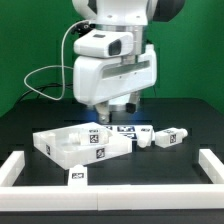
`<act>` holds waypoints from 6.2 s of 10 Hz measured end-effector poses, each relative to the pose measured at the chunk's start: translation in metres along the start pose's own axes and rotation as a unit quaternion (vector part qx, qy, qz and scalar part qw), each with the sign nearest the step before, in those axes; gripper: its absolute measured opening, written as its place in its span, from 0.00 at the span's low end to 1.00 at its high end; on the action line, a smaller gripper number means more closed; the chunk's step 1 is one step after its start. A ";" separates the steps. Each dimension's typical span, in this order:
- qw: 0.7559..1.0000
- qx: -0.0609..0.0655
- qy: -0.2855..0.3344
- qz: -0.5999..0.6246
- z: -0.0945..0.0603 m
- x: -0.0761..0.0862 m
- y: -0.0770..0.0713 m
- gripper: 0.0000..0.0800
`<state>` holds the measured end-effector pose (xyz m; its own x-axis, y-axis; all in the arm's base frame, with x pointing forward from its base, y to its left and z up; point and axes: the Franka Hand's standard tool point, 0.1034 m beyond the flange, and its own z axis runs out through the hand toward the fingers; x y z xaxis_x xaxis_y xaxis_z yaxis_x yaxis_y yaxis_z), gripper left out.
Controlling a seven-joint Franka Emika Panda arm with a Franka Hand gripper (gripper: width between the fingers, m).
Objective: Assemble one leg
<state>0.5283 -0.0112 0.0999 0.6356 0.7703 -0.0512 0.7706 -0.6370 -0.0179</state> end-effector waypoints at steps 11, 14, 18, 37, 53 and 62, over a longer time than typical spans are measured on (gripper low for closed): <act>0.995 0.012 0.029 0.099 0.065 -0.131 0.043 0.81; 0.989 0.029 0.019 0.147 0.096 -0.147 0.056 0.81; 0.989 0.026 0.019 0.145 0.099 -0.148 0.051 0.55; 0.900 0.045 -0.010 0.433 0.068 0.027 0.057 0.07; 0.864 0.066 -0.031 0.498 0.020 0.036 0.005 0.81; 0.657 0.111 -0.062 0.743 0.010 0.036 -0.052 0.81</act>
Offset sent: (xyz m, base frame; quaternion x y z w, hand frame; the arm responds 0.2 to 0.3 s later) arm -0.0616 -0.1000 -0.0290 -0.0087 0.0013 0.1586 0.9873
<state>0.5105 0.0500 0.0895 0.6594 -0.7064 -0.2574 -0.7312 -0.6822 -0.0008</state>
